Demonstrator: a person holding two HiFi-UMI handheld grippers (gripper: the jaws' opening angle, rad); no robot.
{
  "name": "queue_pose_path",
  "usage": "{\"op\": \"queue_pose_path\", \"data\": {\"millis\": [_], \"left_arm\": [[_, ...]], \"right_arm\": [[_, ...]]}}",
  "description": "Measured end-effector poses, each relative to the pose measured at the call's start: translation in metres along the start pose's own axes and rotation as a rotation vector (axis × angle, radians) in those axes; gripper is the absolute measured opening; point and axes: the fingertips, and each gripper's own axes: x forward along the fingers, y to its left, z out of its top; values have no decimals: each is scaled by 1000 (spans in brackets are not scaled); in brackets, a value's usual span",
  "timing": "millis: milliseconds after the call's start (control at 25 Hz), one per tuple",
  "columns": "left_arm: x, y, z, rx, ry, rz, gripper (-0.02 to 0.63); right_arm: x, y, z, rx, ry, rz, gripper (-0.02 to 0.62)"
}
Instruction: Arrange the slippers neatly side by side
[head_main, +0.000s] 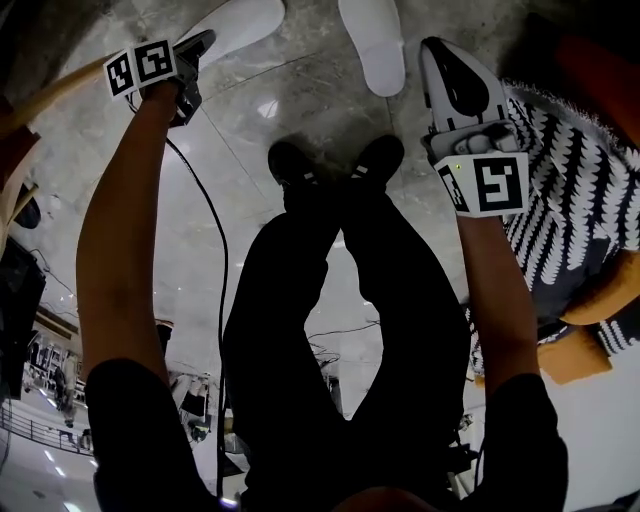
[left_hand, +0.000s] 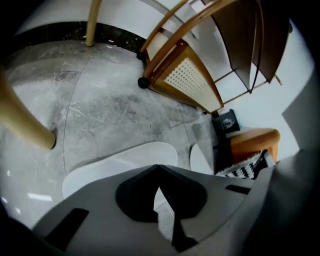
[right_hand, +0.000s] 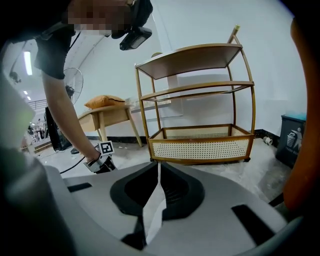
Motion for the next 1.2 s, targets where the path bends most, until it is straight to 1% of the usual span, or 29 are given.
{"op": "queue_pose_path", "data": {"millis": [80, 240, 440, 560, 720, 800, 880, 1040, 1200], "left_arm": [[-10, -11, 1, -113, -72, -39, 14], [-27, -37, -1, -354, -255, -110, 14], [-39, -69, -12, -616, -494, -171, 14], [-37, -83, -25, -769, -634, -200, 14], [-21, -96, -42, -965, -784, -245, 14], [-10, -101, -50, -1036, -836, -255, 14], [4, -107, -57, -1077, -867, -256, 14], [27, -111, -68, -1125, -913, -250, 14], [50, -115, -79, -1168, -961, -278, 14]], "right_arm": [[-2, 2, 11, 3, -4, 3, 41], [-7, 3, 29, 1, -10, 8, 41], [-13, -4, 43, 27, -28, -15, 41], [-17, -10, 42, 52, -31, -41, 41], [-23, -15, 34, 71, -27, -57, 41], [-28, -19, 30, 74, -26, -62, 41], [-33, -23, 24, 82, -22, -73, 41], [-40, -27, 11, 93, -15, -77, 41], [-46, -30, 5, 99, -16, -79, 41]]}}
